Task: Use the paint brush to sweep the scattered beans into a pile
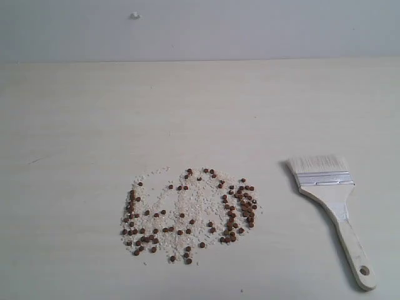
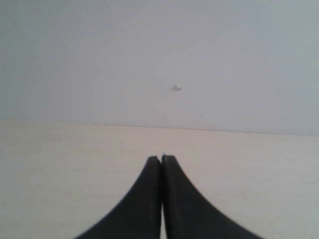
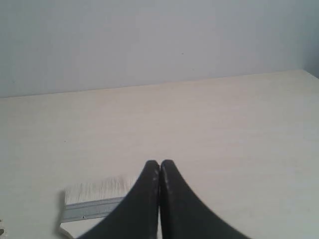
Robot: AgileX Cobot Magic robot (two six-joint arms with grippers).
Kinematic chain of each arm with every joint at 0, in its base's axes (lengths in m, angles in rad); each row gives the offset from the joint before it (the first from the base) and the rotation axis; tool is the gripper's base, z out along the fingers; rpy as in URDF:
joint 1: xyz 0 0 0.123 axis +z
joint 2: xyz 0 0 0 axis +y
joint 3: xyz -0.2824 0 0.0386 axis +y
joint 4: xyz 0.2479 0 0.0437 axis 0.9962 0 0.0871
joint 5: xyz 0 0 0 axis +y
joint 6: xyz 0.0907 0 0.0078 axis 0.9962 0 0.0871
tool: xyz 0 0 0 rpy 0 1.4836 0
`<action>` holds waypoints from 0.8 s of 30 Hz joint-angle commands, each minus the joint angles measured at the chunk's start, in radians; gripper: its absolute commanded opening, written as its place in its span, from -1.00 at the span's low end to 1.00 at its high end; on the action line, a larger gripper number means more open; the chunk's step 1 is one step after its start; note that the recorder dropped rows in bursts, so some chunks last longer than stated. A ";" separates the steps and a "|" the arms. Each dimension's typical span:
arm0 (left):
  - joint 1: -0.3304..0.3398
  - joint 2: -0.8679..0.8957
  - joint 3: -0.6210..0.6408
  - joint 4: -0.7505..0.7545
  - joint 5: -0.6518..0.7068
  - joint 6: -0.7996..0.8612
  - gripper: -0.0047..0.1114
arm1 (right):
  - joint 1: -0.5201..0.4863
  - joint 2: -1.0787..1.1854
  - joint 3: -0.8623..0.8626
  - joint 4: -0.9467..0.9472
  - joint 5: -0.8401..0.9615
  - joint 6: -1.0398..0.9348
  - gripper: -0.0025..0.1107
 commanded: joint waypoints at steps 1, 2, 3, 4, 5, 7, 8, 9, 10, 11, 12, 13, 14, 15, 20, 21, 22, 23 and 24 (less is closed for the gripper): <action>-0.005 -0.006 0.000 -0.004 -0.003 0.000 -0.92 | -0.006 -0.008 0.004 -0.006 -0.006 0.000 -0.96; -0.005 -0.006 0.000 -0.004 -0.003 0.000 -0.92 | -0.006 -0.008 0.004 -0.006 -0.006 0.000 -0.96; -0.005 -0.006 0.000 -0.004 -0.003 0.000 -0.92 | -0.006 -0.008 0.004 -0.006 -0.006 0.000 -0.96; -0.005 -0.006 0.000 -0.004 -0.003 0.000 -0.92 | -0.006 -0.008 0.004 -0.015 -0.008 0.000 -0.96; -0.005 -0.006 0.000 -0.004 -0.003 0.000 -0.92 | -0.006 -0.008 0.004 -0.024 -0.008 0.000 -0.96; -0.005 -0.006 0.000 -0.004 -0.003 0.000 -0.92 | -0.006 -0.008 0.004 -0.016 -0.008 0.000 -0.96; -0.005 -0.006 0.000 -0.004 -0.003 0.000 -0.92 | -0.006 -0.008 0.004 -0.016 -0.008 0.000 -0.96; -0.005 -0.006 0.000 -0.004 -0.003 0.000 -0.92 | -0.006 -0.008 0.004 -0.016 -0.008 0.000 -0.96; -0.005 -0.006 0.000 -0.004 -0.003 0.000 -0.92 | -0.006 -0.008 0.004 -0.016 -0.008 0.000 -0.96; -0.005 -0.006 0.000 -0.004 -0.003 0.000 -0.92 | -0.006 -0.008 0.004 -0.016 -0.008 0.000 -0.96; -0.005 -0.006 0.000 -0.004 -0.003 0.000 -0.92 | -0.006 -0.008 0.004 -0.016 -0.008 0.000 -0.96; -0.005 -0.006 0.000 -0.004 -0.003 0.000 -0.92 | -0.006 -0.008 0.004 -0.016 -0.008 0.000 -0.96; -0.005 -0.006 0.000 -0.004 -0.003 0.000 -0.92 | -0.006 -0.008 0.004 -0.022 -0.010 0.000 -0.96; -0.005 -0.006 0.000 -0.004 -0.003 0.000 -0.92 | -0.006 -0.008 0.004 -0.044 -0.022 0.000 -0.96; -0.005 -0.006 0.000 -0.004 -0.003 0.000 -0.92 | -0.006 -0.008 0.004 -0.089 -0.211 0.000 -0.96; -0.005 -0.006 0.000 -0.004 -0.003 0.000 -0.92 | -0.006 -0.008 0.004 -0.089 -0.250 0.000 -0.96; -0.005 -0.006 0.000 -0.004 -0.003 0.000 -0.92 | -0.006 -0.008 0.004 -0.089 -0.283 0.000 -0.96; -0.005 -0.006 0.000 -0.004 -0.003 0.000 -0.92 | -0.006 -0.008 0.004 -0.089 -0.311 0.000 -0.96; -0.005 -0.006 0.000 -0.004 -0.003 0.000 -0.92 | -0.006 -0.008 0.004 -0.089 -0.335 0.000 -0.96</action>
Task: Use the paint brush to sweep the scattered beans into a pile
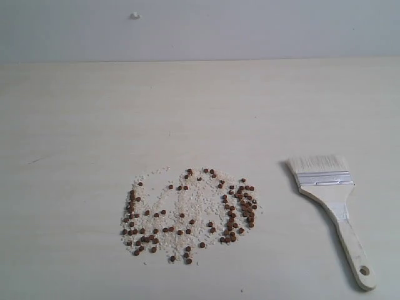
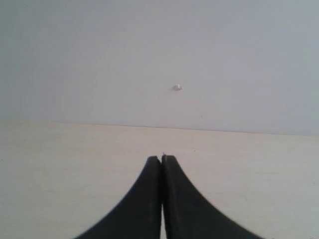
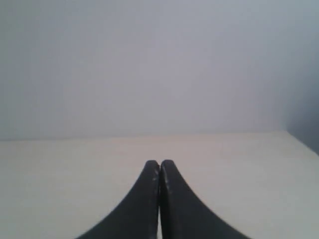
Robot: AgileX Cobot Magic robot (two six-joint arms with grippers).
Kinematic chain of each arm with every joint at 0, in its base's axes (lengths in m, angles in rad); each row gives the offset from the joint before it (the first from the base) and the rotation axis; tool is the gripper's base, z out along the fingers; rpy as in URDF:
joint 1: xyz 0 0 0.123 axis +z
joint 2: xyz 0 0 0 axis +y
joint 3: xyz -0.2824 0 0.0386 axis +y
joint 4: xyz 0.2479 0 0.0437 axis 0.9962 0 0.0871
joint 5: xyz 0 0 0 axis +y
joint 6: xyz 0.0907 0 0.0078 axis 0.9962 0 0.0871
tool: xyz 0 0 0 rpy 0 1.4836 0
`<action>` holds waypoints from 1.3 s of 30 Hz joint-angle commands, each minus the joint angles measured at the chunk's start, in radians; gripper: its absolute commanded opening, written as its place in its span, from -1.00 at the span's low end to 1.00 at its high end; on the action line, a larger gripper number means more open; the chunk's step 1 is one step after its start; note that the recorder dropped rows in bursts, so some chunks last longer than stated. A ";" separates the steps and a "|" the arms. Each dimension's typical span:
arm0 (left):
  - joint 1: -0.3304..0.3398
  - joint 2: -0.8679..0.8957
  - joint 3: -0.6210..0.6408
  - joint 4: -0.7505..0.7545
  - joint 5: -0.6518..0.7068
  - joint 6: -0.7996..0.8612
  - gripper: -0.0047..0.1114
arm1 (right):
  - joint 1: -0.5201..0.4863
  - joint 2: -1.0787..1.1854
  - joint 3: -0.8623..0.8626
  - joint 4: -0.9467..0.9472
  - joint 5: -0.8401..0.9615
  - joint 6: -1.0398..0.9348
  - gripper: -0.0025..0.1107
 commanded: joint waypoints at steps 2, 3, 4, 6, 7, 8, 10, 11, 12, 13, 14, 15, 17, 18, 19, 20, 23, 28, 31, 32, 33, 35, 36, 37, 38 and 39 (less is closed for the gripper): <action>-0.005 -0.006 0.000 -0.004 -0.003 0.000 -0.92 | -0.006 -0.008 0.004 -0.010 -0.167 0.000 -0.96; -0.005 -0.006 0.000 -0.004 -0.003 0.000 -0.92 | -0.006 -0.008 0.004 -0.010 -0.184 0.000 -0.96; -0.005 -0.006 0.000 -0.004 -0.003 0.000 -0.92 | -0.006 -0.008 0.004 -0.010 -0.196 0.006 -0.96; -0.005 -0.006 0.000 -0.004 -0.003 0.000 -0.92 | -0.006 -0.008 0.004 -0.010 -0.201 0.013 -0.96; -0.005 -0.006 0.000 -0.004 -0.003 0.000 -0.92 | -0.006 -0.008 0.004 -0.010 -0.199 0.013 -0.96; -0.005 -0.006 0.000 -0.004 -0.003 0.000 -0.92 | -0.006 -0.008 0.004 -0.010 -0.197 0.013 -0.96; -0.005 -0.006 0.000 -0.004 -0.003 0.000 -0.92 | -0.006 -0.008 0.004 -0.010 -0.197 0.069 -0.96; -0.005 -0.006 0.000 -0.004 -0.003 0.000 -0.92 | -0.006 -0.008 0.004 0.010 -0.197 0.125 -0.96; -0.005 -0.006 0.000 -0.004 -0.003 0.000 -0.92 | -0.006 -0.008 0.004 0.026 -0.197 0.183 -0.96; -0.005 -0.006 0.000 -0.004 -0.003 0.000 -0.92 | -0.006 -0.008 0.004 0.039 -0.197 0.232 -0.96; -0.005 -0.006 0.000 -0.004 -0.003 0.000 -0.92 | -0.006 -0.008 0.004 0.044 -0.197 0.291 -0.96; -0.005 -0.006 0.000 -0.004 -0.003 0.000 -0.92 | -0.006 -0.008 0.004 0.044 -0.197 0.319 -0.96; -0.005 -0.006 0.000 -0.004 -0.003 0.000 -0.92 | -0.006 -0.008 0.004 0.044 -0.204 0.354 -0.96; -0.005 -0.006 0.000 -0.004 -0.003 0.000 -0.92 | -0.006 -0.008 0.004 0.044 -0.209 0.373 -0.96; -0.005 -0.006 0.000 -0.004 -0.003 0.000 -0.92 | -0.006 -0.008 0.004 0.044 -0.216 0.389 -0.96; -0.005 -0.006 0.000 -0.004 -0.003 0.000 -0.92 | -0.006 -0.008 0.004 0.044 -0.222 0.406 -0.96; -0.005 -0.006 0.000 -0.004 -0.003 0.000 -0.92 | -0.006 -0.008 0.004 0.039 -0.238 0.413 -0.96; -0.005 -0.006 0.000 -0.004 -0.003 0.000 -0.92 | -0.006 -0.008 -0.006 0.040 -0.233 0.403 -0.96; -0.005 -0.006 0.000 -0.004 -0.003 0.000 -0.92 | -0.006 -0.008 -0.008 0.037 -0.233 0.403 -0.96; -0.005 -0.006 0.000 -0.004 -0.003 0.000 -0.92 | -0.006 -0.006 -0.008 0.037 -0.233 0.403 -0.96; -0.005 -0.006 0.000 -0.004 -0.003 0.000 -0.92 | -0.006 -0.003 -0.010 0.037 -0.228 0.403 -0.96; -0.005 -0.006 0.000 -0.004 -0.003 0.000 -0.92 | -0.006 -0.002 -0.012 0.037 -0.200 0.403 -0.96; -0.005 -0.006 0.000 -0.004 -0.003 0.000 -0.92 | -0.006 -0.002 -0.012 0.037 -0.167 0.403 -0.96; -0.005 -0.006 0.000 -0.004 -0.003 0.000 -0.92 | -0.006 -0.002 -0.012 0.037 -0.136 0.403 -0.96; -0.005 -0.006 0.000 -0.004 -0.003 0.000 -0.92 | -0.006 -0.002 -0.012 0.037 -0.095 0.405 -0.96; -0.005 -0.006 0.000 -0.004 -0.003 0.000 -0.92 | -0.006 -0.002 -0.012 0.037 -0.075 0.405 -0.96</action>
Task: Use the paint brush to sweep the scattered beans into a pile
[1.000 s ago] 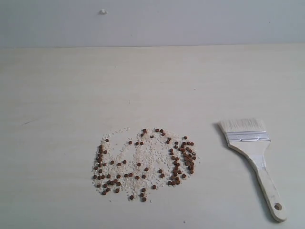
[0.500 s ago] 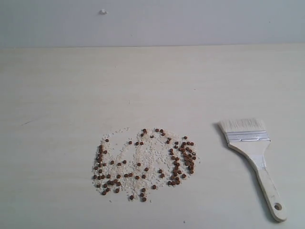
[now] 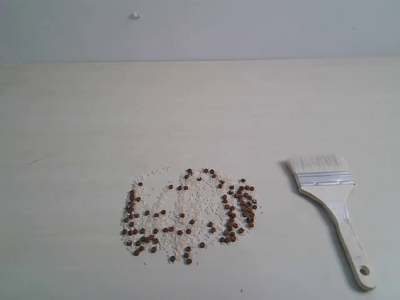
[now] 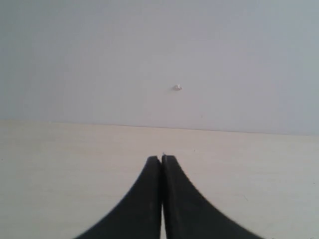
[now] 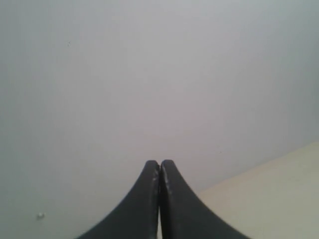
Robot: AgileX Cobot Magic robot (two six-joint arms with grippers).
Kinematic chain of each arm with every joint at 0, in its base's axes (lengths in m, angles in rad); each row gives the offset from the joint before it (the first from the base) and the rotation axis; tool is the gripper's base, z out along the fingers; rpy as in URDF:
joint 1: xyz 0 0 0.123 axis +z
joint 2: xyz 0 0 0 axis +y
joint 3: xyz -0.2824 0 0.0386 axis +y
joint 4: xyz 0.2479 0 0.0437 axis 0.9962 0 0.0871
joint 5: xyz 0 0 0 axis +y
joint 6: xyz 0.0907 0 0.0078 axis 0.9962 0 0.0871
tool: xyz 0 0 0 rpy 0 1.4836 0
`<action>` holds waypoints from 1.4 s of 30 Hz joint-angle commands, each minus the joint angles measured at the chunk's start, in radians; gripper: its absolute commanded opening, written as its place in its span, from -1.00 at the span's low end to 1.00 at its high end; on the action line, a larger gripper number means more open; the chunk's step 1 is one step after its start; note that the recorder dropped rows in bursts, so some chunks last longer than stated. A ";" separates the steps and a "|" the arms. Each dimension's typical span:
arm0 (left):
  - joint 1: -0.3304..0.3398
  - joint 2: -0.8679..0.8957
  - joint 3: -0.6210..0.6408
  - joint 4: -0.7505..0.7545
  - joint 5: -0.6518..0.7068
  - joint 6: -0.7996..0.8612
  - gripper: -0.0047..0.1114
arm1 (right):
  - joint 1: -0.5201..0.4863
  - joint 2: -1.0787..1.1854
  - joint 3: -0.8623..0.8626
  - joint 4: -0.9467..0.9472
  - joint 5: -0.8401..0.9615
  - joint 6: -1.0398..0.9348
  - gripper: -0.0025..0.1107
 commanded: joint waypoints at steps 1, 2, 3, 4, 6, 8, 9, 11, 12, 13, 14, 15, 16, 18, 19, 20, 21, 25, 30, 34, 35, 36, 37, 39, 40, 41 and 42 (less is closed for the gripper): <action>-0.005 -0.006 0.000 -0.004 -0.003 0.000 -0.92 | -0.006 -0.002 -0.006 -0.009 0.119 0.003 -0.96; -0.005 -0.006 0.000 -0.004 -0.003 0.000 -0.92 | -0.006 0.001 -0.007 -0.009 0.116 0.003 -0.96; -0.005 -0.006 0.000 -0.004 -0.003 0.000 -0.92 | -0.006 0.005 -0.016 -0.009 0.115 0.003 -0.96; -0.005 -0.006 0.000 -0.004 -0.003 0.000 -0.92 | -0.006 0.013 -0.031 -0.009 0.120 0.003 -0.96; -0.005 -0.006 0.000 -0.004 -0.003 0.000 -0.92 | -0.006 0.046 -0.096 -0.005 0.166 0.003 -0.96; -0.005 -0.006 0.000 -0.004 -0.003 0.000 -0.92 | -0.006 0.104 -0.190 -0.005 0.276 0.003 -0.96; -0.005 -0.006 0.000 -0.004 -0.003 0.000 -0.92 | -0.006 0.165 -0.260 0.001 0.374 -0.010 -0.96; -0.005 -0.006 0.000 -0.004 -0.003 0.000 -0.92 | 0.003 0.268 -0.376 0.086 0.570 -0.151 -0.96; -0.005 -0.006 0.000 -0.004 -0.003 0.000 -0.92 | 0.003 0.325 -0.433 0.153 0.691 -0.248 -0.96; -0.005 -0.006 0.000 -0.004 -0.003 0.000 -0.92 | 0.003 0.373 -0.485 0.198 0.780 -0.354 -0.96; -0.005 -0.006 0.000 -0.004 -0.003 0.000 -0.92 | 0.003 0.425 -0.534 0.240 0.897 -0.454 -0.96; -0.005 -0.006 0.000 -0.004 -0.003 0.000 -0.92 | 0.003 0.462 -0.562 0.259 0.973 -0.489 -0.96; -0.005 -0.006 0.000 -0.004 -0.003 0.000 -0.92 | 0.003 0.512 -0.585 0.261 1.053 -0.495 -0.96; -0.005 -0.006 0.000 -0.004 -0.003 0.000 -0.92 | 0.003 0.573 -0.589 0.264 1.088 -0.508 -0.96; -0.005 -0.006 0.000 -0.004 -0.003 0.000 -0.92 | 0.003 0.591 -0.589 0.264 1.100 -0.512 -0.96; -0.005 -0.006 0.000 -0.004 -0.003 0.000 -0.92 | 0.003 0.612 -0.589 0.259 1.115 -0.512 -0.96; -0.005 -0.006 0.000 -0.004 -0.003 0.000 -0.92 | 0.003 0.640 -0.589 0.251 1.136 -0.512 -0.96; -0.005 -0.006 0.000 -0.004 -0.003 0.000 -0.92 | 0.003 0.766 -0.589 0.260 1.197 -0.512 -0.96; -0.005 -0.006 0.000 -0.004 -0.003 0.000 -0.92 | 0.065 0.933 -0.589 0.240 1.164 -0.512 -0.96; -0.005 -0.006 0.000 -0.004 -0.003 0.000 -0.92 | 0.162 1.062 -0.589 0.224 1.031 -0.493 -0.96; -0.005 -0.006 0.000 -0.004 -0.003 0.000 -0.92 | 0.182 1.088 -0.589 0.224 0.987 -0.481 -0.96; -0.005 -0.006 0.000 -0.004 -0.003 0.000 -0.92 | 0.205 1.122 -0.589 0.217 0.941 -0.479 -0.96; -0.005 -0.006 0.000 -0.004 -0.003 0.000 -0.92 | 0.228 1.156 -0.589 0.206 0.900 -0.472 -0.96; -0.005 -0.006 0.000 -0.004 -0.003 0.000 -0.92 | 0.265 1.222 -0.602 0.178 0.861 -0.429 -0.96; -0.005 -0.006 0.000 -0.004 -0.003 0.000 -0.92 | 0.281 1.255 -0.614 0.144 0.851 -0.403 -0.96; -0.005 -0.006 0.000 -0.004 -0.003 0.000 -0.92 | 0.294 1.280 -0.622 0.110 0.846 -0.374 -0.96; -0.005 -0.006 0.000 -0.004 -0.003 0.000 -0.92 | 0.304 1.315 -0.633 0.053 0.838 -0.326 -0.96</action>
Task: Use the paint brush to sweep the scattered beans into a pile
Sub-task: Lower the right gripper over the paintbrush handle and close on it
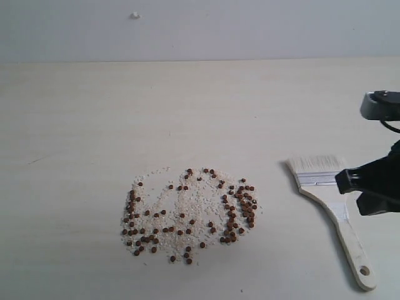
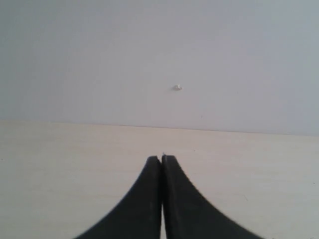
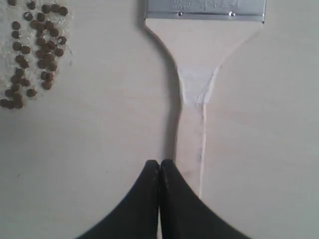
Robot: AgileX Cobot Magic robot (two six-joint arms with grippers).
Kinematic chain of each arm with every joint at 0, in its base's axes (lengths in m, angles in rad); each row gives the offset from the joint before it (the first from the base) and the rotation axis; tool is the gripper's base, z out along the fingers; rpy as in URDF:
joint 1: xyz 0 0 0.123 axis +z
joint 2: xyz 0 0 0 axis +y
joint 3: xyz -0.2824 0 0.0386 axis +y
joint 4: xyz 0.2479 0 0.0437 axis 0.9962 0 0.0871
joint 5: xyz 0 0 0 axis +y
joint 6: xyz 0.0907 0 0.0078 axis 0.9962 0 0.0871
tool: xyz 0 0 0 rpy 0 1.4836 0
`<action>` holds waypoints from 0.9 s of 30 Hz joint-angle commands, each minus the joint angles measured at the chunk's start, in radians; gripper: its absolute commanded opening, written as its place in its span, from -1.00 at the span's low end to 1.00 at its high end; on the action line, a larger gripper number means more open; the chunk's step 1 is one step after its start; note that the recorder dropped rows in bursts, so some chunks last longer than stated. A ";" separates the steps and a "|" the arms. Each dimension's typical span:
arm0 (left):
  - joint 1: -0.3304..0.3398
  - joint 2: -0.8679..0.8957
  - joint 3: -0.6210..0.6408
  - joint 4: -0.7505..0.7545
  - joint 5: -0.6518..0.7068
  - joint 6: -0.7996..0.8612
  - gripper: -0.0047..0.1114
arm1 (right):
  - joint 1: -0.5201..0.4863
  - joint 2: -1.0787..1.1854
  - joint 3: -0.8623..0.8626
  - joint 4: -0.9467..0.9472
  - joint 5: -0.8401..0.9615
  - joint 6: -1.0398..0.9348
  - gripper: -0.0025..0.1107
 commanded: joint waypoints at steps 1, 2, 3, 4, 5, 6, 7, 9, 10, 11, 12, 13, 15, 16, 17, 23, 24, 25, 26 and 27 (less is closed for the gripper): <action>-0.005 -0.006 0.000 -0.004 -0.003 0.000 -0.92 | 0.051 0.128 -0.044 -0.177 -0.064 0.146 -0.96; -0.005 -0.006 0.000 -0.004 -0.003 0.000 -0.92 | 0.051 0.149 -0.050 -0.214 -0.064 0.180 -0.96; -0.005 -0.006 0.000 -0.004 -0.003 0.000 -0.92 | 0.051 0.178 -0.057 -0.269 -0.060 0.220 -0.96; -0.005 -0.006 0.000 -0.004 -0.003 0.000 -0.92 | 0.051 0.197 -0.059 -0.291 -0.060 0.243 -0.96; -0.005 -0.006 0.000 -0.004 -0.003 0.000 -0.92 | 0.051 0.213 -0.064 -0.299 -0.060 0.269 -0.94; -0.005 -0.006 0.000 -0.004 -0.003 0.000 -0.92 | 0.051 0.237 -0.066 -0.299 -0.067 0.274 -0.91; -0.005 -0.006 0.000 -0.004 -0.003 0.000 -0.92 | 0.051 0.253 -0.066 -0.293 -0.072 0.272 -0.85; -0.005 -0.006 0.000 -0.004 -0.003 0.000 -0.92 | 0.051 0.290 -0.066 -0.261 -0.088 0.250 -0.70; -0.005 -0.006 0.000 -0.004 -0.003 0.000 -0.92 | 0.051 0.301 -0.066 -0.247 -0.092 0.236 -0.62; -0.005 -0.006 0.000 -0.004 -0.003 0.000 -0.92 | 0.051 0.314 -0.066 -0.239 -0.099 0.218 -0.51; -0.005 -0.006 0.000 -0.004 -0.003 0.000 -0.92 | 0.051 0.326 -0.066 -0.231 -0.102 0.200 -0.38; -0.005 -0.006 0.000 -0.004 -0.003 0.000 -0.92 | 0.051 0.332 -0.066 -0.218 -0.110 0.189 -0.27; -0.005 -0.006 0.000 -0.004 -0.003 0.000 -0.92 | 0.051 0.341 -0.066 -0.186 -0.141 0.150 0.02; -0.005 -0.006 0.000 -0.004 -0.003 0.000 -0.92 | 0.051 0.343 -0.066 -0.178 -0.154 0.129 0.15; -0.005 -0.006 0.000 -0.004 -0.003 0.000 -0.92 | 0.051 0.345 -0.066 -0.160 -0.166 0.108 0.24; -0.005 -0.006 0.000 -0.004 -0.003 0.000 -0.92 | 0.051 0.346 -0.066 -0.139 -0.237 0.081 0.33; -0.005 -0.006 0.000 -0.004 -0.003 0.000 -0.92 | 0.051 0.346 -0.066 -0.139 -0.244 0.083 0.33; -0.005 -0.006 0.000 -0.004 -0.003 0.000 -0.92 | 0.051 0.346 -0.066 -0.139 -0.248 0.085 0.32; -0.005 -0.006 0.000 -0.004 -0.003 0.000 -0.92 | 0.051 0.346 -0.066 -0.139 -0.248 0.085 0.31; -0.005 -0.006 0.000 -0.004 -0.003 0.000 -0.92 | 0.051 0.346 -0.066 -0.139 -0.246 0.085 0.30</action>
